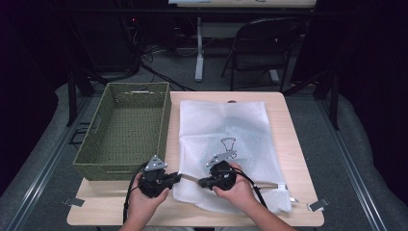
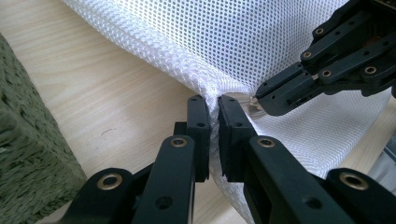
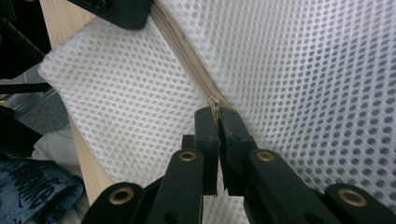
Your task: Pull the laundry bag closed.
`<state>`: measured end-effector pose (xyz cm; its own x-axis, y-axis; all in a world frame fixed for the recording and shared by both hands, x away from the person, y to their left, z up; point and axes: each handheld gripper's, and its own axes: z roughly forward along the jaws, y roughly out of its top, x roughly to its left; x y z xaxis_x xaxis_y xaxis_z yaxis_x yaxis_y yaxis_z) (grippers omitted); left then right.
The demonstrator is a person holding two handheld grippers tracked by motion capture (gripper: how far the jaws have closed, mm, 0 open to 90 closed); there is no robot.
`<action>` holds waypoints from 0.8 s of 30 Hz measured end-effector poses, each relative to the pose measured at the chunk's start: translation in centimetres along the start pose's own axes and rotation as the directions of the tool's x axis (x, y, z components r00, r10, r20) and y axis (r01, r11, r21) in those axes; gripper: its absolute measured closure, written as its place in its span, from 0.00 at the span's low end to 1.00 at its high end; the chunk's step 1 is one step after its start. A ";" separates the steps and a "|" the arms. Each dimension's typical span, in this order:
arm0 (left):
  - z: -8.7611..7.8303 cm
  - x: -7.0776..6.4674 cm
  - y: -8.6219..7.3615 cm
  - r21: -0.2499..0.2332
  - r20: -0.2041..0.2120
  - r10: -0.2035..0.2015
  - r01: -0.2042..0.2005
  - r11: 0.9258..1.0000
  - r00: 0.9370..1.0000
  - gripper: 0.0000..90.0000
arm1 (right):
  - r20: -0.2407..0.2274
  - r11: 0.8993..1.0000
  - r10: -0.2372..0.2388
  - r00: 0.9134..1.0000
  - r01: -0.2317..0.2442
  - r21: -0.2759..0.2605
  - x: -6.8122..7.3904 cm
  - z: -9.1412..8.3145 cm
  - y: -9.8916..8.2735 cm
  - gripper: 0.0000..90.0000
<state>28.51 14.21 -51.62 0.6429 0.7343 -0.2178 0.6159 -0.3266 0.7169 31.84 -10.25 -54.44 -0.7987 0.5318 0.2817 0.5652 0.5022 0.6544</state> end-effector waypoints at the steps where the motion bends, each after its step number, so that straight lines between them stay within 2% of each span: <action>1: 0.0 0.0 0.0 0.000 -0.002 0.002 -0.002 1.000 1.000 0.94 | 0.005 1.000 -0.001 1.000 0.001 0.001 0.0 -0.1 0.0 0.97; 14: -0.1 0.1 0.1 -0.003 0.001 -0.010 0.010 1.000 1.000 0.94 | 0.009 1.000 0.011 1.000 -0.011 -0.005 -0.5 -1.6 -0.3 0.97; 24: -0.1 0.2 0.0 -0.007 0.003 -0.023 0.023 1.000 1.000 0.94 | 0.039 1.000 0.005 0.999 -0.006 0.017 -1.1 -2.5 -1.1 0.97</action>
<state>28.57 14.47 -51.60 0.6302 0.7398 -0.2359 0.6273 -0.3060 0.7162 31.57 -13.08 -53.70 -0.7869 0.5608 0.2575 0.5736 0.5108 0.6403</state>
